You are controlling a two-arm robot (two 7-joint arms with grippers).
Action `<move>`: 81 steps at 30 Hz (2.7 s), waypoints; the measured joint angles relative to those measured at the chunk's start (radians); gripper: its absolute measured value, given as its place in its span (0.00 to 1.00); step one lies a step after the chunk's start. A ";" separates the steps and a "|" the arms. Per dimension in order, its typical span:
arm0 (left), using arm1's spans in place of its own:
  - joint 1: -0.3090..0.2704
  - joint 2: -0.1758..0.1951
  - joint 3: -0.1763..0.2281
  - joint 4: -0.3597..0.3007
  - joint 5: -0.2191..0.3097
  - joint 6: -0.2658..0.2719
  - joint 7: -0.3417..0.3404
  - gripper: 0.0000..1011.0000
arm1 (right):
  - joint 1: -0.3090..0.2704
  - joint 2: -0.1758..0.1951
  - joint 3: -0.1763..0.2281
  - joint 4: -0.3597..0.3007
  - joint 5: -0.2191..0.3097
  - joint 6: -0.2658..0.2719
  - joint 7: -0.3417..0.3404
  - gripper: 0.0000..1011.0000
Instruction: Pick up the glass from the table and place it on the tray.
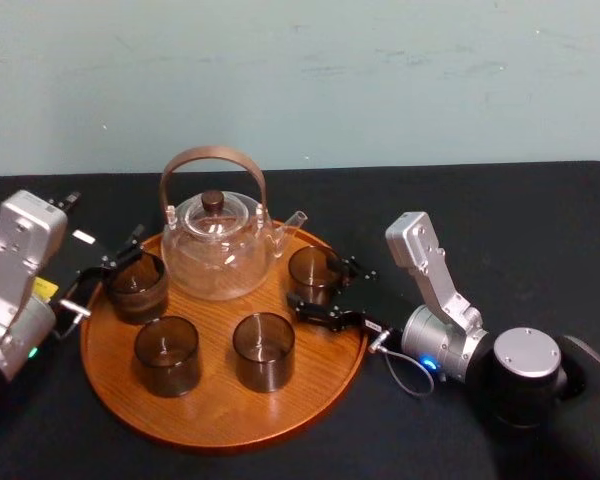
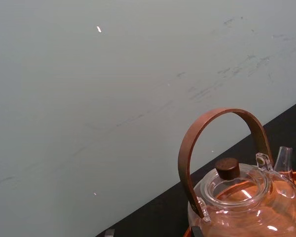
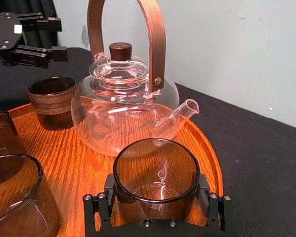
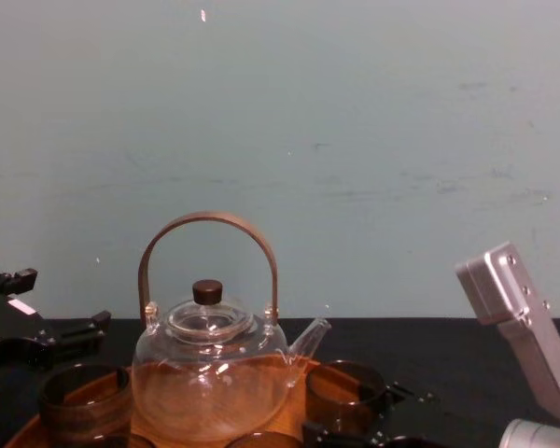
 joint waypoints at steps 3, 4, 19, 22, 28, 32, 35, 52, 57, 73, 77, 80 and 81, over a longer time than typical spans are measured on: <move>0.000 0.000 0.000 0.000 0.000 0.000 0.000 0.99 | -0.012 0.004 0.010 -0.022 0.008 -0.010 0.000 0.99; 0.000 0.000 0.000 0.000 0.000 0.000 0.000 0.99 | -0.015 0.005 0.012 -0.028 0.010 -0.013 0.000 0.99; 0.000 0.000 0.000 0.000 0.000 0.000 0.000 0.99 | -0.070 0.042 0.034 -0.164 0.027 -0.033 -0.005 0.99; 0.000 0.000 0.000 0.000 0.000 0.000 0.000 0.99 | -0.086 0.054 0.038 -0.202 0.031 -0.033 -0.008 0.99; 0.000 0.000 0.000 0.000 0.000 0.000 0.000 0.99 | -0.124 0.080 0.047 -0.286 0.040 -0.032 -0.016 0.99; 0.000 0.000 0.000 0.000 0.000 0.000 0.000 0.99 | -0.148 0.099 0.058 -0.331 0.048 -0.032 -0.024 0.99; 0.000 0.000 0.000 0.000 0.000 0.000 0.000 0.99 | -0.169 0.115 0.073 -0.363 0.055 -0.033 -0.033 0.99; 0.000 0.000 0.000 0.000 0.000 0.000 0.000 0.99 | -0.302 0.174 0.193 -0.428 0.071 -0.064 -0.124 0.99; 0.000 0.000 0.000 0.000 0.000 0.000 0.000 0.99 | -0.328 0.173 0.223 -0.417 0.065 -0.074 -0.143 0.99; 0.000 0.000 0.000 0.000 0.000 0.000 0.000 0.99 | -0.337 0.142 0.254 -0.360 0.026 -0.089 -0.180 0.99; 0.000 0.000 0.000 0.000 0.000 0.000 0.000 0.99 | -0.338 0.143 0.254 -0.362 0.027 -0.089 -0.179 0.99; 0.000 0.000 0.000 0.000 0.000 0.000 0.000 0.99 | -0.338 0.144 0.254 -0.364 0.028 -0.088 -0.178 0.99; 0.000 0.000 0.000 0.000 0.000 0.000 0.000 0.99 | -0.338 0.144 0.254 -0.364 0.028 -0.088 -0.178 0.99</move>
